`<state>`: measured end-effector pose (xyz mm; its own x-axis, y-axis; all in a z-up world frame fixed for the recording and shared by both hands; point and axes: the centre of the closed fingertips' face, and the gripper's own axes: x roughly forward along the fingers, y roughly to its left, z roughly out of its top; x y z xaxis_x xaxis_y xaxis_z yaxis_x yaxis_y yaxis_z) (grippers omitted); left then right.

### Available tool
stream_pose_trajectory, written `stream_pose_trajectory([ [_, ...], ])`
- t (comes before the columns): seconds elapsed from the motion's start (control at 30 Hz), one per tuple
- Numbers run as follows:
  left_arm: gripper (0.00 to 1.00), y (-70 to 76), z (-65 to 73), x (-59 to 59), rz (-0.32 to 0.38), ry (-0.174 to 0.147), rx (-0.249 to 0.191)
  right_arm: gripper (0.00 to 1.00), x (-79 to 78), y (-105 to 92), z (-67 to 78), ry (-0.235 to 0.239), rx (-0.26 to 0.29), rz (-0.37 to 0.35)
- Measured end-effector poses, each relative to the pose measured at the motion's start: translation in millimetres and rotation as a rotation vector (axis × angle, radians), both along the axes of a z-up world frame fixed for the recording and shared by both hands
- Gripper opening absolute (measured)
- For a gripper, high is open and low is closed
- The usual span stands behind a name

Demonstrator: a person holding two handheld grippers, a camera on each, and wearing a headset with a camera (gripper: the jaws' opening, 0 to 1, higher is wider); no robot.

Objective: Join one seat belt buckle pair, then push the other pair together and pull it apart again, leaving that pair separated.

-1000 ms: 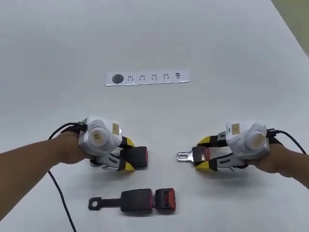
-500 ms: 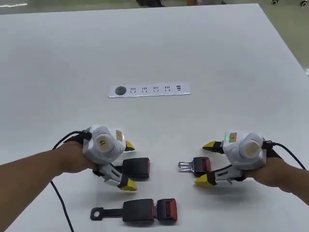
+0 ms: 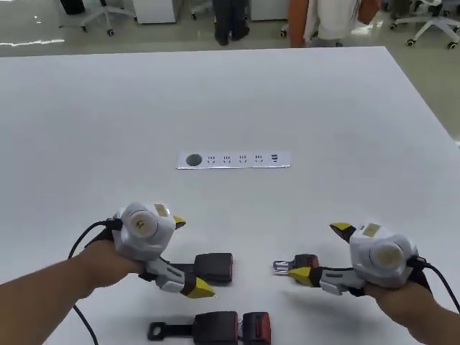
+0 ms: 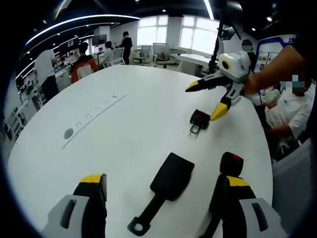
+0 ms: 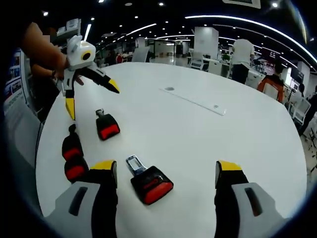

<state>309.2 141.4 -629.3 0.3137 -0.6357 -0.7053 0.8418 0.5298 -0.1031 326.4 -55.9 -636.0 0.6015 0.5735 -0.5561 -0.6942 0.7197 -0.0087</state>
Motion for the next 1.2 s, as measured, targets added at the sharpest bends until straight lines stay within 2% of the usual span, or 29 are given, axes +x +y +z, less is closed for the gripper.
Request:
stream_pose_trajectory([
  [0.13,1.00,15.6,8.3,-0.4,0.070,-0.026,-0.018,0.81,-5.8,3.4,12.7,-0.010,0.028,-0.055],
  [0.2,1.00,27.6,6.5,2.1,0.105,-0.033,-0.028,0.84,-6.8,4.0,15.3,-0.027,0.035,-0.078],
  [0.23,1.00,27.7,17.0,-2.2,0.136,-0.042,-0.040,0.85,-8.5,4.4,19.3,-0.035,0.036,-0.094],
  [0.3,1.00,30.6,23.5,-4.9,0.166,-0.048,-0.061,0.87,-11.0,5.7,26.4,-0.048,0.054,-0.117],
  [0.4,1.00,36.5,28.9,-12.4,0.185,-0.065,-0.063,0.88,-15.2,4.6,32.9,-0.060,0.066,-0.158],
  [0.43,1.00,36.6,34.9,-16.8,0.198,-0.077,-0.068,0.89,-19.6,7.6,35.1,-0.067,0.069,-0.167],
  [0.53,1.00,47.3,36.8,-17.1,0.255,-0.087,-0.114,0.90,-24.9,9.2,36.7,-0.074,0.076,-0.171],
  [0.57,1.00,48.3,42.7,-21.3,0.274,-0.100,-0.126,0.90,-27.8,8.7,38.0,-0.075,0.086,-0.177],
  [0.73,1.00,60.1,44.8,-34.0,0.312,-0.110,-0.148,0.92,-37.8,1.5,40.3,-0.097,0.093,-0.210],
  [0.8,1.00,59.4,53.6,-42.6,0.344,-0.112,-0.176,0.92,-44.3,-0.6,45.5,-0.106,0.111,-0.241],
  [0.83,1.00,67.4,49.8,-40.6,0.361,-0.117,-0.198,0.93,-47.1,-2.8,47.9,-0.116,0.120,-0.259],
  [0.87,1.00,69.6,50.5,-42.5,0.368,-0.122,-0.208,0.94,-48.9,-4.2,48.3,-0.120,0.124,-0.266],
  [0.9,1.00,67.1,55.9,-50.6,0.369,-0.122,-0.206,0.95,-52.2,-5.9,49.8,-0.124,0.127,-0.274],
  [1.03,1.00,76.9,56.7,-60.4,0.399,-0.130,-0.225,0.98,-65.9,-8.5,57.2,-0.142,0.135,-0.297],
  [1.2,1.00,79.0,65.9,-77.2,0.429,-0.144,-0.254,1.00,-80.5,-10.0,60.7,-0.158,0.135,-0.306],
])
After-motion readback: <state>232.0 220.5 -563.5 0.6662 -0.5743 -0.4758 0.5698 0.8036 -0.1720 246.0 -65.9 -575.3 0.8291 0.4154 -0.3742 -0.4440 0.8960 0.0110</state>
